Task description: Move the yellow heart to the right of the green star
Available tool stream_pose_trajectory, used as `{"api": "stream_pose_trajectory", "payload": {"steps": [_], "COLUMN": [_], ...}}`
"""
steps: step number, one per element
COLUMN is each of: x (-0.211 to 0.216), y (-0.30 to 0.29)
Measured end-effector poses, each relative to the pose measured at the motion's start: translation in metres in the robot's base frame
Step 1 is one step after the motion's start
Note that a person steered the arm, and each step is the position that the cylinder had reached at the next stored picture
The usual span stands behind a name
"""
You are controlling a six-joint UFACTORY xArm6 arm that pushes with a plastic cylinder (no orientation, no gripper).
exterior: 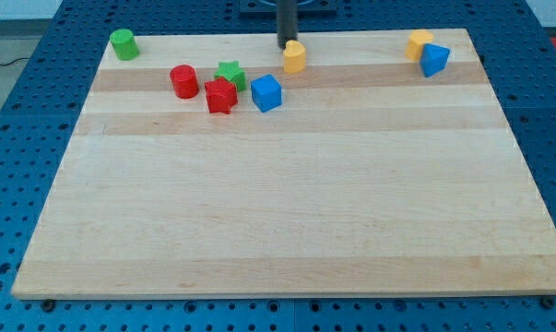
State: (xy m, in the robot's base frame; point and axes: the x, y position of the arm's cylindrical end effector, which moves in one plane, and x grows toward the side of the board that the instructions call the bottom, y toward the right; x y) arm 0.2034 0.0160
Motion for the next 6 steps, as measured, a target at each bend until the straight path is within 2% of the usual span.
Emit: {"api": "stream_pose_trajectory", "payload": {"steps": [1,3,5,6], "x": [0.002,0.090,0.088,0.135], "y": [0.022,-0.022,-0.016,0.007]}}
